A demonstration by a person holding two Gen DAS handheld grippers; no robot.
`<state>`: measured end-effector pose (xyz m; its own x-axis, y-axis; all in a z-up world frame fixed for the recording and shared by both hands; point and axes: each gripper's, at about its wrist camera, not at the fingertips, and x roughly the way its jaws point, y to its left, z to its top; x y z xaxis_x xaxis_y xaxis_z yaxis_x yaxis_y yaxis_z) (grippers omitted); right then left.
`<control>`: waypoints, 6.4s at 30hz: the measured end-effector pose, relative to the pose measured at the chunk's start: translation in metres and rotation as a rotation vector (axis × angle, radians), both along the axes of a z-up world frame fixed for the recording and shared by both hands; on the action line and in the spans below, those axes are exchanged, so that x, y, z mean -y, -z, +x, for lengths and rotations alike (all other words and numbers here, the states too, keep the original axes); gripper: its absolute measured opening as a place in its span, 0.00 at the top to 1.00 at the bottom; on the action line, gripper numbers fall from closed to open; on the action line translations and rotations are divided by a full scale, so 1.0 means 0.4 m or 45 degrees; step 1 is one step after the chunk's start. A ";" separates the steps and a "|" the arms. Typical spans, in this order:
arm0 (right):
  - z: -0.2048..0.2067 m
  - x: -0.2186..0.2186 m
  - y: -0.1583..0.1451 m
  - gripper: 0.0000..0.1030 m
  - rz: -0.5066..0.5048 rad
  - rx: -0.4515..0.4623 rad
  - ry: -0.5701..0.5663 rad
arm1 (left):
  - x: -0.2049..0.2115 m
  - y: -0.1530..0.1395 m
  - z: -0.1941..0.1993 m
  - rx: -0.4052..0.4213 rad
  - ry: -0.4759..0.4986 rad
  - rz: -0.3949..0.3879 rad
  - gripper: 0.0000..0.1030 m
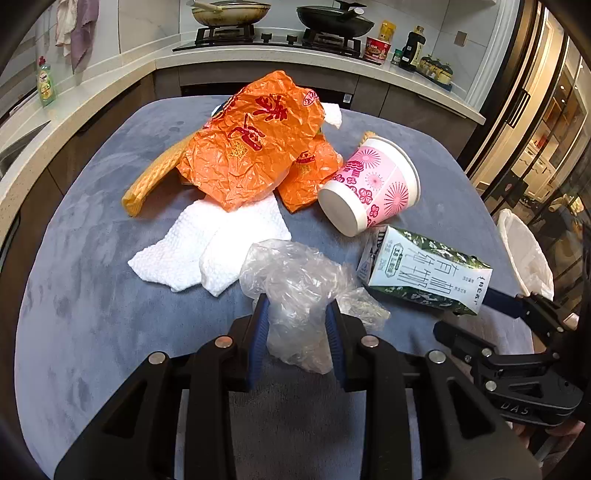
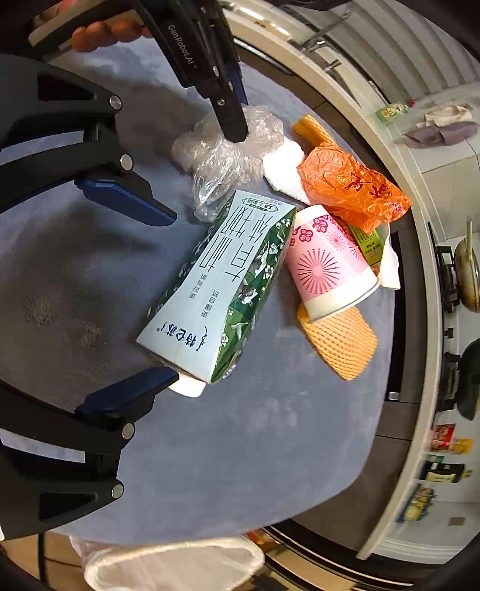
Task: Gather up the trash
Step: 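Grasp the green-and-white milk carton with the right gripper and lift it, then carry wrap and carton over the bin and open both grippers, then move both grippers back from the bin toward the table, then grasp the white tissue with the left gripper while the right gripper grasps the pink cup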
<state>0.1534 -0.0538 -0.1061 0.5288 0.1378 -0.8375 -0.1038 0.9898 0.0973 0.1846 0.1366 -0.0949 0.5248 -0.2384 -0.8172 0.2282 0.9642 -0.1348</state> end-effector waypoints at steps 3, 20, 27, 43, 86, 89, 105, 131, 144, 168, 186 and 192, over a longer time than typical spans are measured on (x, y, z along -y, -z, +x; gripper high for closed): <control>0.021 0.008 -0.018 0.27 -0.053 0.047 -0.018 | 0.002 -0.004 -0.004 -0.001 0.002 0.001 0.72; 0.065 0.022 -0.027 0.49 -0.039 0.071 -0.257 | 0.024 -0.004 -0.014 -0.005 0.017 0.031 0.72; 0.029 0.093 -0.045 0.81 0.075 0.057 -0.136 | 0.058 -0.015 -0.029 0.007 0.059 0.030 0.72; 0.055 0.043 0.023 0.46 -0.036 0.030 -0.148 | 0.097 -0.027 -0.056 0.009 0.097 0.046 0.72; -0.236 0.793 -0.098 0.48 -0.046 0.115 0.925 | 0.904 -0.086 -0.109 0.124 0.746 -0.028 0.72; -0.214 0.807 -0.073 0.48 -0.040 0.078 0.927 | 0.930 -0.070 -0.099 0.121 0.764 -0.012 0.72; -0.188 0.820 -0.085 0.46 -0.098 0.117 0.970 | 0.980 -0.042 -0.086 0.210 0.746 0.048 0.33; -0.212 0.600 -0.254 0.31 -0.079 0.354 0.826 | 0.694 -0.203 -0.059 0.286 0.487 -0.058 0.23; -0.073 0.302 -0.213 0.31 -0.017 0.279 0.504 | 0.325 -0.154 0.016 0.197 0.145 -0.005 0.14; 0.251 -0.078 -0.018 0.19 0.207 0.059 0.303 | -0.126 0.077 0.174 -0.048 -0.179 -0.014 0.28; 0.232 -0.073 -0.025 0.41 0.336 0.105 0.277 | -0.092 0.046 0.139 -0.051 -0.087 -0.088 0.94; 0.163 -0.003 -0.076 0.41 0.334 0.160 0.327 | -0.074 0.014 0.099 -0.027 -0.045 -0.096 0.95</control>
<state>0.2185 -0.0525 -0.0757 0.6703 0.1885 -0.7177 0.1170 0.9283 0.3530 0.2243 0.1663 -0.1005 0.5165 -0.2814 -0.8087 0.1908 0.9585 -0.2116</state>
